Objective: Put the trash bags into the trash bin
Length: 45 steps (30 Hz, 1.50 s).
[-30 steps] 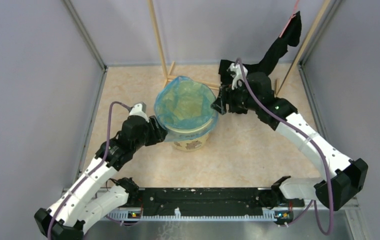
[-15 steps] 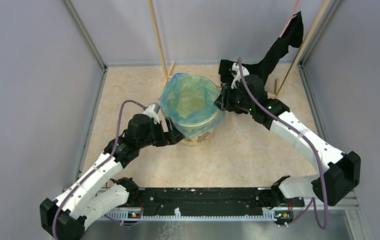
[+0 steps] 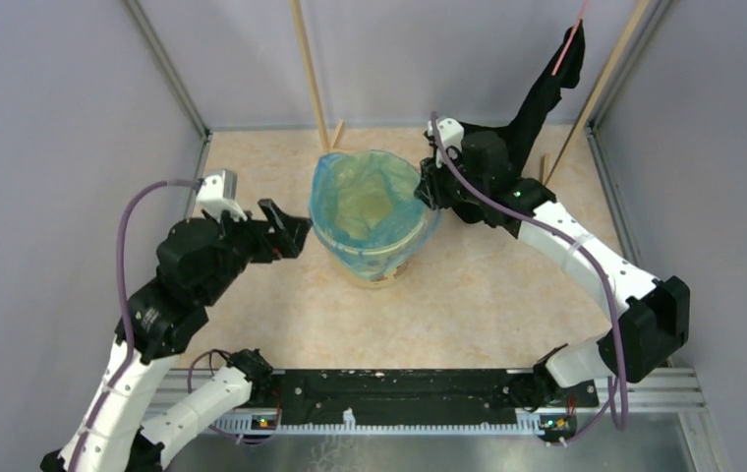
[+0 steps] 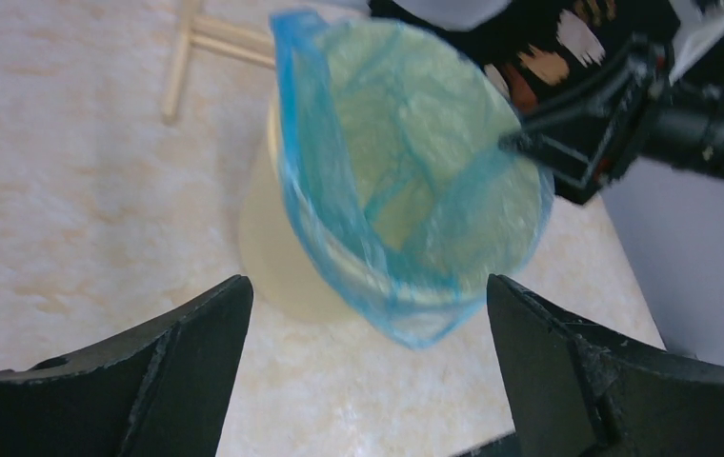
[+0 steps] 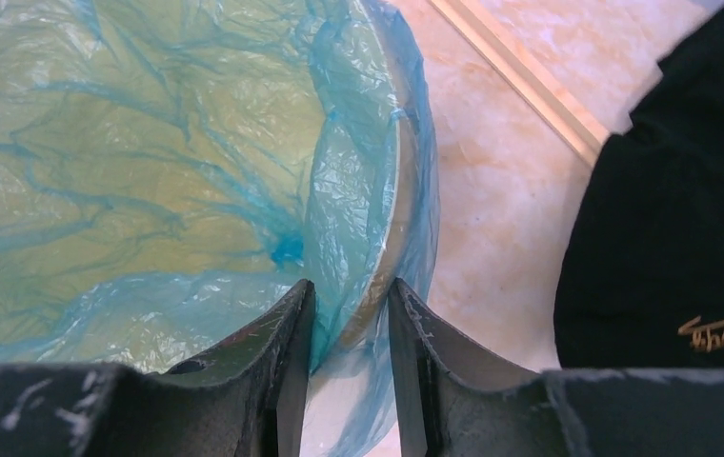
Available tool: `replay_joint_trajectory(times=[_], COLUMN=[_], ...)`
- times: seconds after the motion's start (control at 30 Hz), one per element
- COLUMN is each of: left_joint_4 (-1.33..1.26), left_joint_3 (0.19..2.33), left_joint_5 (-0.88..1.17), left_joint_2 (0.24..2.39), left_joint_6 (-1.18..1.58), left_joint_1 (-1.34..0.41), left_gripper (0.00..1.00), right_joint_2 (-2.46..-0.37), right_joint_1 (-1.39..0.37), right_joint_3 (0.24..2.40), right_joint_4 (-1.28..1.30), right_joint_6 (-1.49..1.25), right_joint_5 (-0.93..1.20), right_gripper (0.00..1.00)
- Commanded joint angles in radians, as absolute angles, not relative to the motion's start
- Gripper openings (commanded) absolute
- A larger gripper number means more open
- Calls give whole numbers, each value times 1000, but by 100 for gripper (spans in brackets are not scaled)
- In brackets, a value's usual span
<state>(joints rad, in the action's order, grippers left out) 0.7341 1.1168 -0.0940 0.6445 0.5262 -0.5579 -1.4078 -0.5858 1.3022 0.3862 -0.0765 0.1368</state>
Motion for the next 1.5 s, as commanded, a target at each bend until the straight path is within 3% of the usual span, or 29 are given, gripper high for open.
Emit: replay_joint_trajectory(times=[0.0,0.1,0.2,0.37,0.5,0.6,0.77,1.03,1.2,1.47], left_joint_4=[802,822,775,741,705,697,693,700,708,628], left_joint_3=[1283,1382,1410,1422,1375,1333,1219,1101,1132,1112], left_joint_5=[-358,-398,-266,-19,198,280,358,424,375,423], left_joint_2=[859,987,1040,1089,1074,1042,962,887,874,887], left_joint_6=[438,435,418,415,432,456,493,514,505,576], left_joint_1=[-557,-556,-514,-326,-175,-157,-156,-156,-156,-156], left_gripper=[98,98,95,76,67,62,71,69,71,72], right_joint_2=[-1454,-1479,-1502,-1575,-1611,-1612,-1598,-1535,-1500,-1470], right_joint_1=[-592,-592,-592,-591,-591,-591,-591,-607,-643,-643], right_joint_3=[1351,1369,1389,1500,1560,1566,1553,1536,1550,1509], right_joint_4=[373,380,391,499,543,538,521,479,498,502], right_joint_6=[74,107,149,213,223,217,199,135,145,145], right_joint_5=[286,304,310,313,313,307,279,192,97,-36], right_gripper=[33,34,29,25,25,25,25,19,1,0])
